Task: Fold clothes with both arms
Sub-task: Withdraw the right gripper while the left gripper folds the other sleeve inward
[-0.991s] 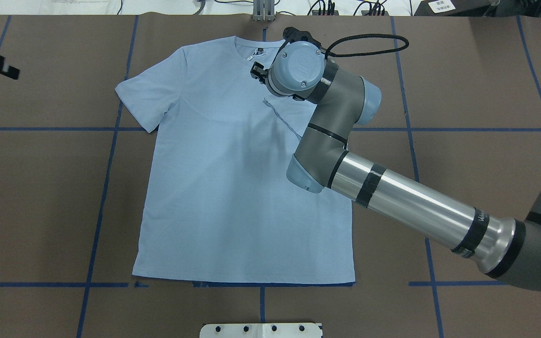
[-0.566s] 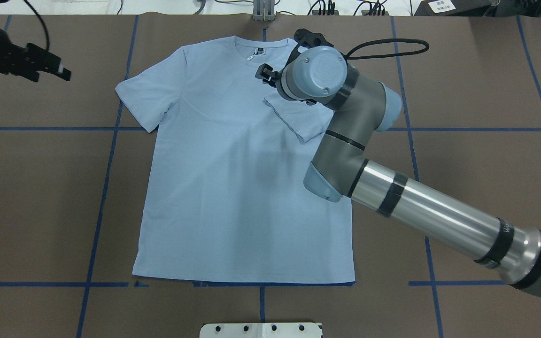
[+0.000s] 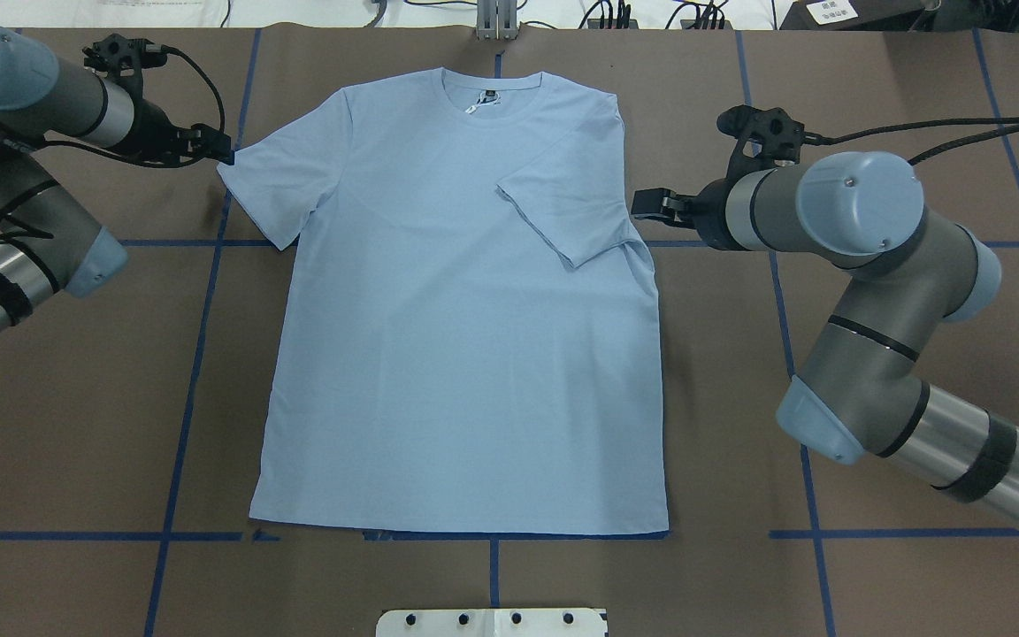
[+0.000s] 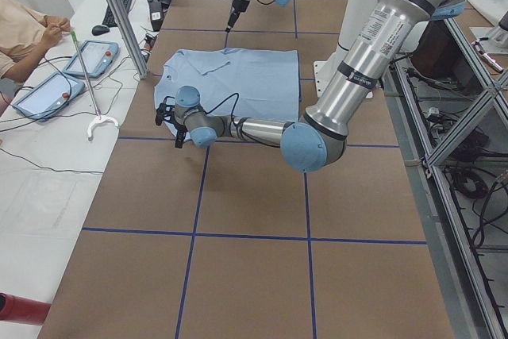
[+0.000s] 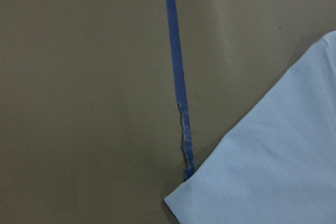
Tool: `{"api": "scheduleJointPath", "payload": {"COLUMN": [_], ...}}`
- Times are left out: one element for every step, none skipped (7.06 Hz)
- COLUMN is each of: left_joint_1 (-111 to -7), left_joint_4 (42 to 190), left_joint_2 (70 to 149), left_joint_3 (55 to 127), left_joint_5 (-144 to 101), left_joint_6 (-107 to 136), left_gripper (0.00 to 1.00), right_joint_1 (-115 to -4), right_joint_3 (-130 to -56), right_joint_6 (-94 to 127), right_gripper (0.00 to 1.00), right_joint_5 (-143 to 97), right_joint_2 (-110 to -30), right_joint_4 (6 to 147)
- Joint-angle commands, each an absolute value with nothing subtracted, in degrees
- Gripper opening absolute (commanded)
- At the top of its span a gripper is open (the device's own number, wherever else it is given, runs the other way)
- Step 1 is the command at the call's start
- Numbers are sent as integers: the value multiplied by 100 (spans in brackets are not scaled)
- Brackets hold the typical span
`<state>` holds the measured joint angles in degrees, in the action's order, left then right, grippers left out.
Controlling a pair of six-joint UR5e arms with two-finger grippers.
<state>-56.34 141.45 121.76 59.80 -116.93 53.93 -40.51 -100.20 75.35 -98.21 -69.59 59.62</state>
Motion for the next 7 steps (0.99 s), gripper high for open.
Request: {"api": "scheduleJointPath", "payload": {"left_joint_1": [-5450,-5441,-5440,-5440,-5440,-5449,-5449], "left_joint_4": [14168,14168,14168,14168,14159,14168,14159], "left_joint_2": [12357,12366,12505,12559,12620,12647,12665], "left_joint_3": [5670,5643,5495,5467,5467,5484,5563], "left_joint_5": [-11356,-11355,-11364,-11364,-11373,-11399,-11426], "left_joint_6": [5458,5458,5458,5467,5475,5476,5476], "left_gripper": [79,71,63,35,0,0,0], "right_joint_1": [-4262,-4315,-4350,-4368,-4368,-4368,-4368], "right_joint_3": [-10133,-10134,-10134,-10134,-10134,-10125,-10116], "right_joint_6": [7269,7060,7005,7005,6996,6987,6970], "right_gripper": [100,100,100,100,100,100,100], "right_joint_5": [-10019,-10037,-10037,-10037,-10037,-10037,-10028], "right_joint_2": [-7241,-7294,-7295,-7295,-7295,-7295,-7304], "right_joint_4": [5941,5950,5950,5950,5950,5950,5950]}}
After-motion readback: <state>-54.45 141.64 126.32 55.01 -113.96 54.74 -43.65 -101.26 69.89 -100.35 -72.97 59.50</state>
